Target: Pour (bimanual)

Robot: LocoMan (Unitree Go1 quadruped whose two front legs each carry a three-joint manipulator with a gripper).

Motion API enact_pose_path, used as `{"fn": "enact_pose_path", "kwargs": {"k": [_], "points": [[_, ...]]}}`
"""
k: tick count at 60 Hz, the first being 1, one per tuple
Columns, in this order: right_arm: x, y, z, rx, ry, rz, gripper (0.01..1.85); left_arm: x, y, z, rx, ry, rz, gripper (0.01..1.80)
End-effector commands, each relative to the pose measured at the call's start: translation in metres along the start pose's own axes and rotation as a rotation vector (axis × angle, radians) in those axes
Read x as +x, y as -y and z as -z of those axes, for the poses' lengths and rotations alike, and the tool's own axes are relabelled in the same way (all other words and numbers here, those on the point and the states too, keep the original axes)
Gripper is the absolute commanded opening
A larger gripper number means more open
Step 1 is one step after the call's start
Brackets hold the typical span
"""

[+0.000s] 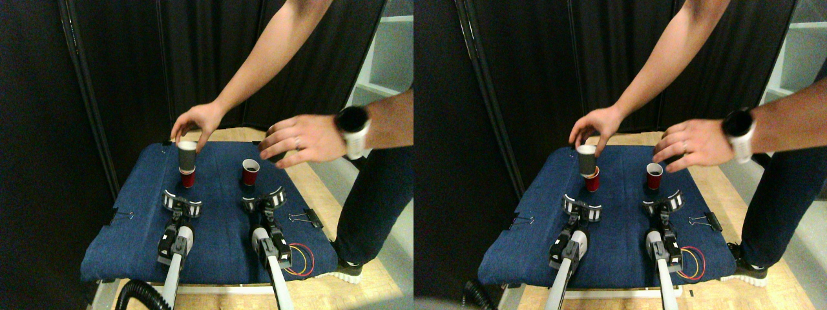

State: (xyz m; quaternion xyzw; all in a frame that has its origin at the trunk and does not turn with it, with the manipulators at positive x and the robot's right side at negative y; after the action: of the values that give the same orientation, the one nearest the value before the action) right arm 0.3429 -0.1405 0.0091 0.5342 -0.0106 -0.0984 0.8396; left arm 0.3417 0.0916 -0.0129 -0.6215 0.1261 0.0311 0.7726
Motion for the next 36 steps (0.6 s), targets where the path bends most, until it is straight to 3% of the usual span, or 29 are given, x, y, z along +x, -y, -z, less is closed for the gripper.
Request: {"fn": "enact_pose_path", "kwargs": {"k": [1,36], "points": [[0.0011,-0.0124,-0.0008,0.012,0.016,-0.046,1.40,0.0002,0.0111,-0.0010,-0.005,0.004,0.040,1.47],[0.0003,-0.0167,-0.0009,-0.033,0.024,-0.075,1.39,-0.0007,0.0163,0.0000,-0.004,0.016,0.038,1.47]]}}
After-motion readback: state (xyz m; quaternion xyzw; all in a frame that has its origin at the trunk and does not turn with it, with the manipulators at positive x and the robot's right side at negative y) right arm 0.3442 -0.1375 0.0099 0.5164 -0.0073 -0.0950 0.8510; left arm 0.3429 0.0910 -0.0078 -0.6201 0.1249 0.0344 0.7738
